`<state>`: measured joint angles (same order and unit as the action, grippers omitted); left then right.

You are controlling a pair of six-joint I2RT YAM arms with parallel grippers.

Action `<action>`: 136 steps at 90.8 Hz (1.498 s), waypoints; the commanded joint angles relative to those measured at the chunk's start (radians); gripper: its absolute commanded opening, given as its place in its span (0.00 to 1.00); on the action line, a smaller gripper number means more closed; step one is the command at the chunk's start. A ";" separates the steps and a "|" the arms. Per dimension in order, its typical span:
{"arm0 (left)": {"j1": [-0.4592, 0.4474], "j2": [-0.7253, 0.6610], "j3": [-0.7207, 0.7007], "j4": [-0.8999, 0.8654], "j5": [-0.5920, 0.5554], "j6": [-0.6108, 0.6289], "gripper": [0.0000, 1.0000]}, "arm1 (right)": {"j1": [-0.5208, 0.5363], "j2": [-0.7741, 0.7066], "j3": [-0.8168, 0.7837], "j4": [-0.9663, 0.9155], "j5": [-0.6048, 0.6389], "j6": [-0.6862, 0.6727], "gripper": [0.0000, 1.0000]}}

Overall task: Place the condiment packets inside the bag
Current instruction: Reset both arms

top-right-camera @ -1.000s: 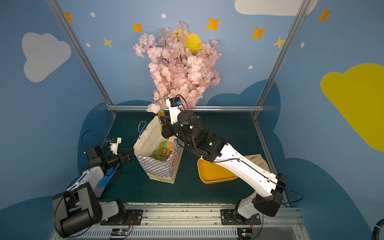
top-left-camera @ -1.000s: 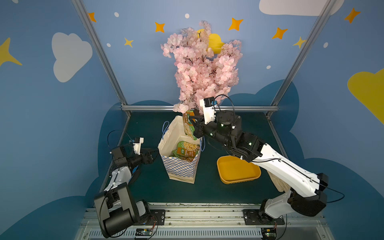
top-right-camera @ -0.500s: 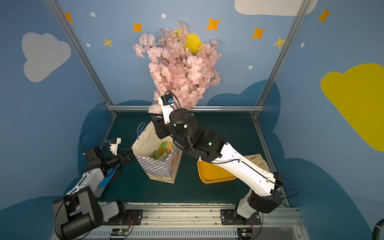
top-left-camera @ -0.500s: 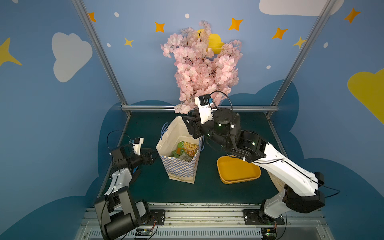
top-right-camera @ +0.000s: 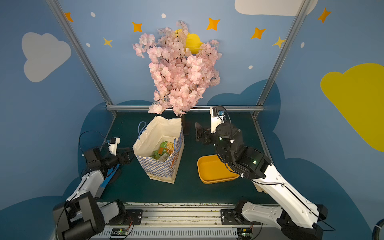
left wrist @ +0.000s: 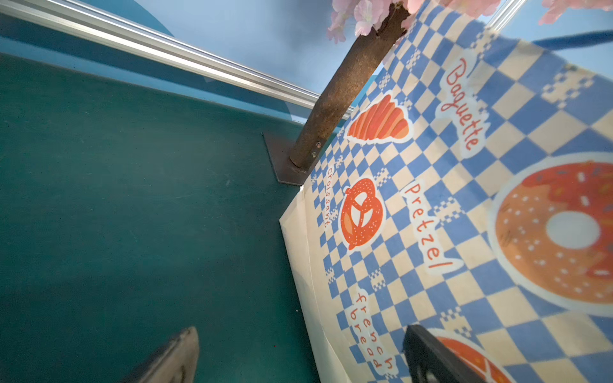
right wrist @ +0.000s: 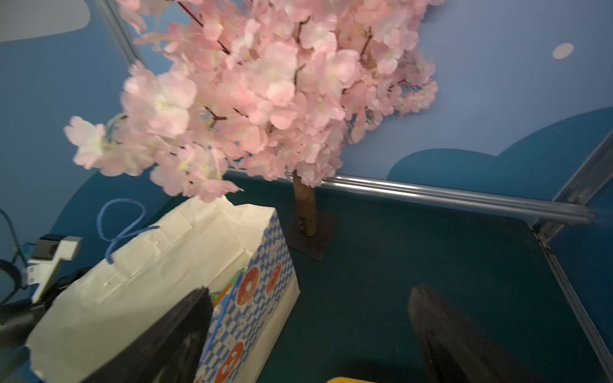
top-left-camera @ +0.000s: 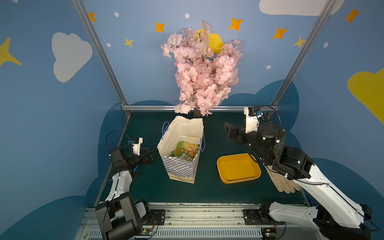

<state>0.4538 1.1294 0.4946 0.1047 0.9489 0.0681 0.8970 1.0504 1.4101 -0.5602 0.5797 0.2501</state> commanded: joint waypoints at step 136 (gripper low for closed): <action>-0.467 0.435 -0.140 0.848 -0.876 -0.019 1.00 | -0.741 0.399 -0.999 1.269 -0.138 -0.277 0.98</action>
<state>-0.0002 1.5772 0.2974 1.0080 0.0959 0.0219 0.1604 1.4151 0.2932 0.8593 0.3965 -0.0566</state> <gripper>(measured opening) 0.998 0.980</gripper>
